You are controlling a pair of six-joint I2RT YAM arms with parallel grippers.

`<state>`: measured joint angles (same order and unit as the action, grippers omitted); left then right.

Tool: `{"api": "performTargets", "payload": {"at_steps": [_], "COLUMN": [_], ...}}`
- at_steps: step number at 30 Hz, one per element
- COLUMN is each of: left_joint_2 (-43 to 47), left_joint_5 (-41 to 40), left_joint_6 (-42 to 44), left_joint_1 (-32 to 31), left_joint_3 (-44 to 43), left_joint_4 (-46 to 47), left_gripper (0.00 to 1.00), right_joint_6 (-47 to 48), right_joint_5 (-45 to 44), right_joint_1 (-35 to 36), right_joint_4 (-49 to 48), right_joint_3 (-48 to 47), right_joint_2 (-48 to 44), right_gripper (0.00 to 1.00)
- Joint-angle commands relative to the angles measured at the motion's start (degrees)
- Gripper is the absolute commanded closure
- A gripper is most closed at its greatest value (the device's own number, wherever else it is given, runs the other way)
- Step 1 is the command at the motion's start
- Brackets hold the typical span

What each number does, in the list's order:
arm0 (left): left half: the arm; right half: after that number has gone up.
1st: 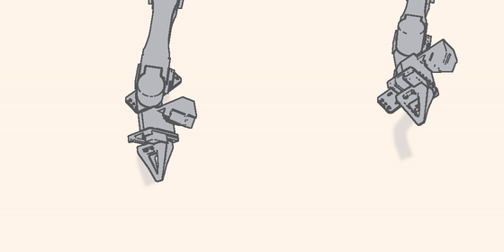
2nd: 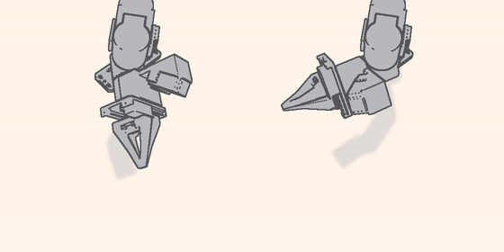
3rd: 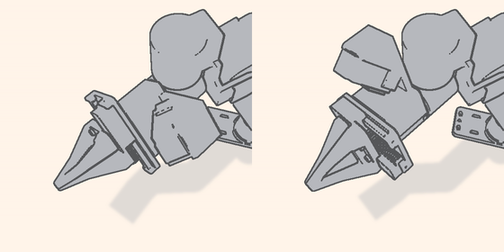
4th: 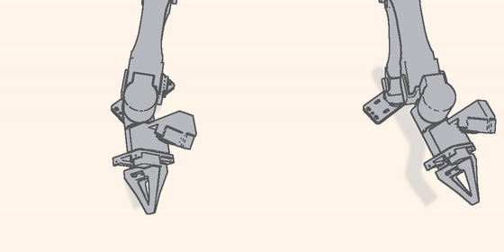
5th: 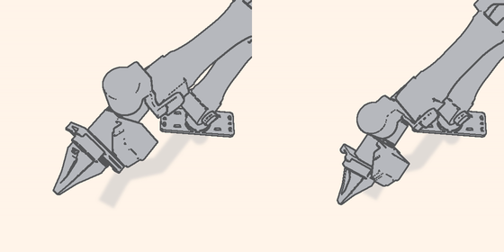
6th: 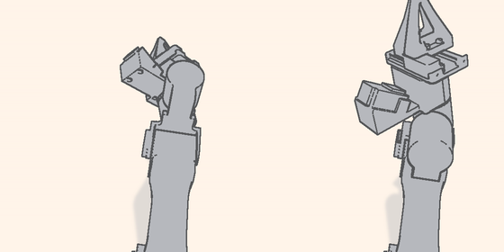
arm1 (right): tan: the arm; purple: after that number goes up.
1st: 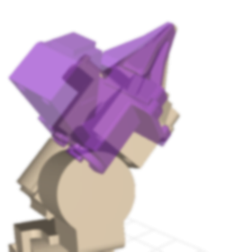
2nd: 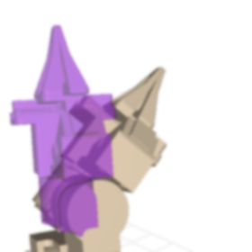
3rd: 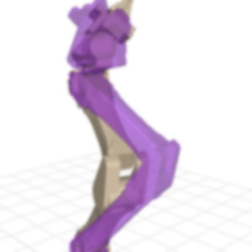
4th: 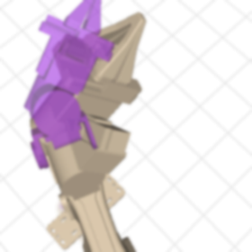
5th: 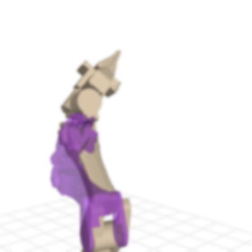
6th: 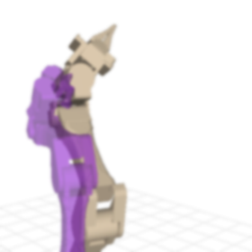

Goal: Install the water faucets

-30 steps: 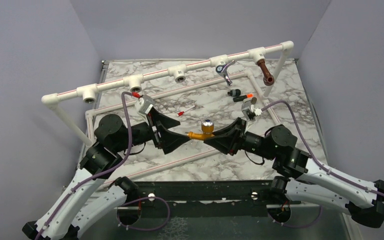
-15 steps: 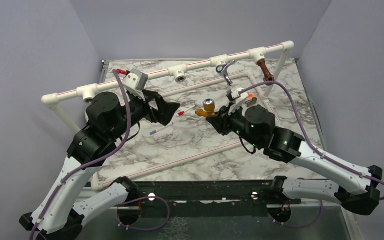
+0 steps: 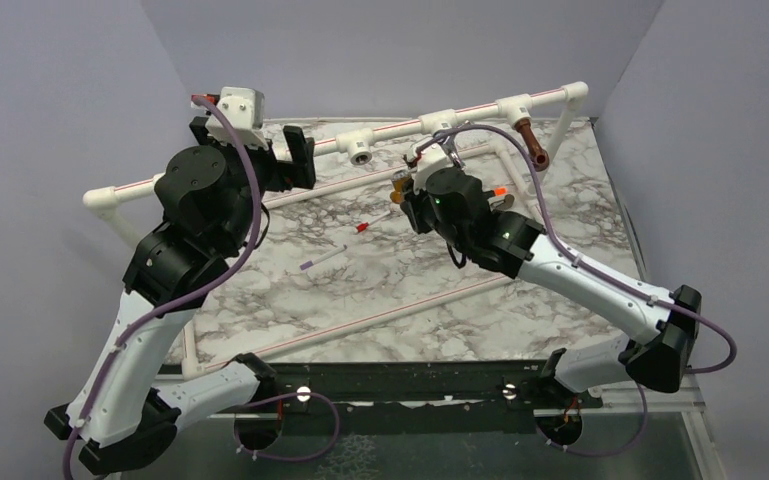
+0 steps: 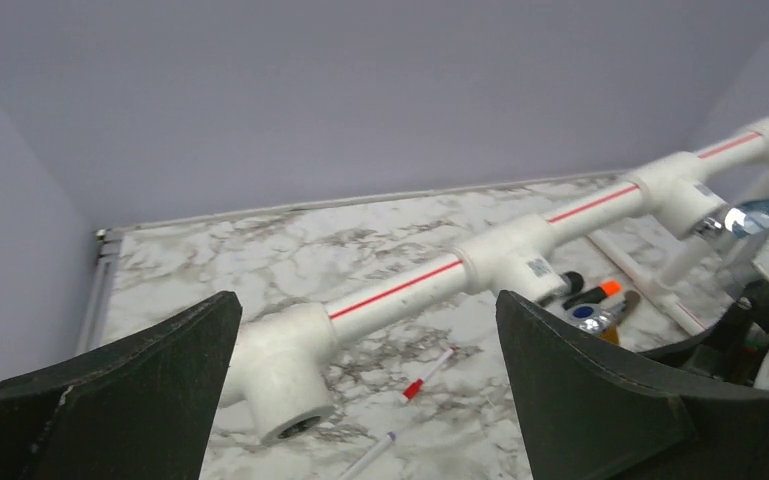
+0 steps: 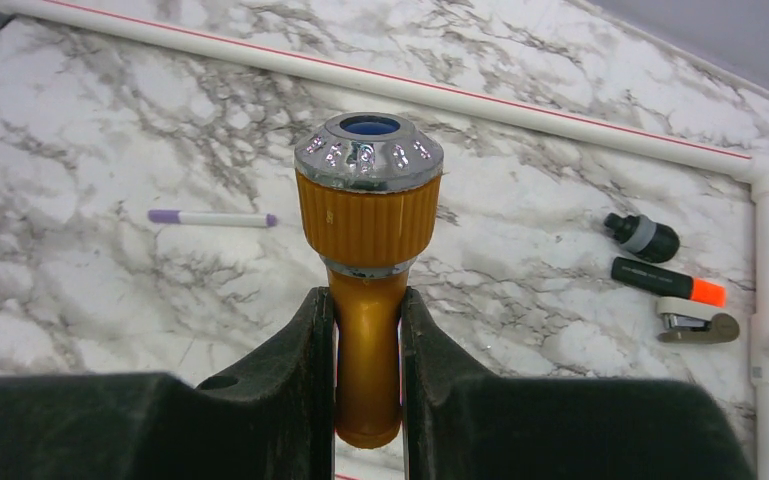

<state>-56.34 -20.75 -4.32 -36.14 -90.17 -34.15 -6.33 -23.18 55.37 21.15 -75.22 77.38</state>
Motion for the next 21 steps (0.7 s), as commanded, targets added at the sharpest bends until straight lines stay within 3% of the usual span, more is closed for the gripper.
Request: {"api": "performTargets", "payload": {"at_steps": [1,9,21], "left_joint_2": [-3.4,-9.4,-11.8], "left_joint_5": [-17.8,-31.0,-33.5], "left_joint_6": [5.7,10.9,12.3], "left_joint_1": [-0.2,-0.2,-0.2], "left_joint_3": [-4.0,-6.0,-5.9], "left_joint_4": [-0.7,1.0,1.3], "left_gripper": [0.02,0.02,0.01], "right_joint_6": [3.6,4.1,5.8], "right_joint_5": [-3.9,-3.9,-5.9], "right_joint_1": [-3.0,-9.7,-18.4], "right_joint_4": [-0.6,-4.7,-7.7], "right_joint_3": [-3.5,-3.6,-2.0], "right_joint_2": [2.8,4.8,4.4], "right_gripper": [0.99,0.99,0.99]}}
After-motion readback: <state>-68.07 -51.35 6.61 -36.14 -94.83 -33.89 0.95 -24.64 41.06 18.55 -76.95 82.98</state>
